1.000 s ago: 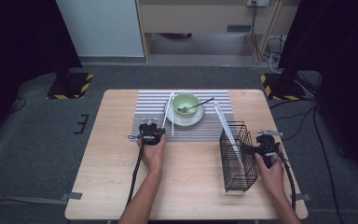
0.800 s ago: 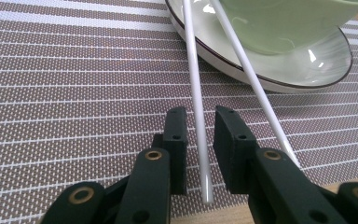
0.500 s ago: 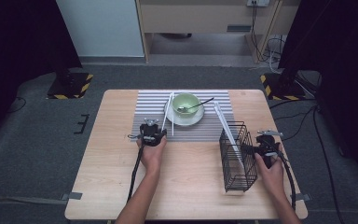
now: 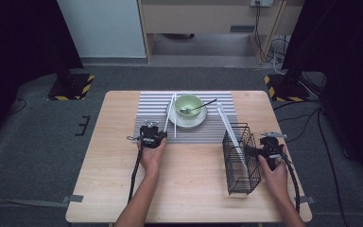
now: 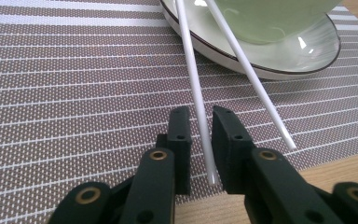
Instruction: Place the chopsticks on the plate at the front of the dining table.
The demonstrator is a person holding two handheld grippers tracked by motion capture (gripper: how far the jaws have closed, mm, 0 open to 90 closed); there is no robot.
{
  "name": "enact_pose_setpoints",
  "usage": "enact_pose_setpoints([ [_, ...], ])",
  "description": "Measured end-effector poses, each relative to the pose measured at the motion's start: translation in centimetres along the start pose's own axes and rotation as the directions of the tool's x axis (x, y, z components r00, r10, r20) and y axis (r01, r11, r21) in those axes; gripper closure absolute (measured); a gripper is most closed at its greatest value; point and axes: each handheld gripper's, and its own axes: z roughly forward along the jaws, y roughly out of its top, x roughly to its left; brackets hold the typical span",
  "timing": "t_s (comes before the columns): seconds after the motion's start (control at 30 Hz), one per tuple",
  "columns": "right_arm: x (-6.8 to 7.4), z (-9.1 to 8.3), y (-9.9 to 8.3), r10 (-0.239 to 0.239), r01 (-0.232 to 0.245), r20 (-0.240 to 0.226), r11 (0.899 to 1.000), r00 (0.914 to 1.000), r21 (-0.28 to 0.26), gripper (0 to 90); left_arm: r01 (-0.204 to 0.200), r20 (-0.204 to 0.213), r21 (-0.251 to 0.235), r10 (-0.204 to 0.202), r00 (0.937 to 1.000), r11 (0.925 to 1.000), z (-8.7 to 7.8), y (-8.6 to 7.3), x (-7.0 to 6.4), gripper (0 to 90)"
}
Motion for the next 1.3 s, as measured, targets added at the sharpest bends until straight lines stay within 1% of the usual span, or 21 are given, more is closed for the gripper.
enact_pose_setpoints([
  [0.27,0.0,0.0,0.0,0.0,0.0,0.0,1.0,1.0,0.0,2.0,-0.005,-0.001,0.004,0.005,1.0,1.0,0.1,0.0,-0.1,81.6],
  [0.3,0.0,0.0,0.0,0.0,0.0,0.0,1.0,1.0,0.0,2.0,-0.009,-0.004,0.006,0.009,1.0,0.9999,0.1,0.0,-0.1,81.6],
  [0.33,0.0,0.0,0.0,0.001,-0.001,0.0,1.0,1.0,0.0,2.0,-0.026,-0.013,0.007,0.026,0.9996,0.9996,0.2,0.1,-0.2,81.6],
  [0.37,0.0,0.0,0.0,0.001,-0.001,0.0,1.0,1.0,0.0,2.0,-0.027,-0.016,0.007,0.027,0.9995,0.9996,0.2,0.1,-0.2,81.8],
  [0.43,0.0,0.0,0.0,0.001,-0.001,0.0,1.0,1.0,0.0,2.1,-0.018,-0.011,0.006,0.018,0.9998,0.9998,0.2,0.0,-0.1,82.0],
  [0.57,0.0,0.0,0.0,0.0,0.0,0.0,1.0,1.0,0.0,2.0,-0.022,-0.01,0.003,0.022,0.9997,0.9998,0.1,0.0,-0.4,81.6],
  [0.73,0.0,0.0,0.0,0.0,0.0,0.0,1.0,1.0,0.0,2.0,-0.014,-0.001,0.002,0.014,0.9999,0.9999,0.2,0.0,-0.6,82.6],
  [0.93,0.0,0.0,0.0,0.0,0.0,0.0,1.0,1.0,0.0,2.0,-0.016,0.008,0.0,0.016,0.9998,0.9999,0.3,-0.1,-1.1,81.6],
  [1.3,0.0,0.0,0.0,0.001,-0.001,0.0,1.0,1.0,0.0,2.1,-0.007,0.02,-0.01,0.007,0.9998,0.9999,0.5,-0.1,-1.0,81.2],
])
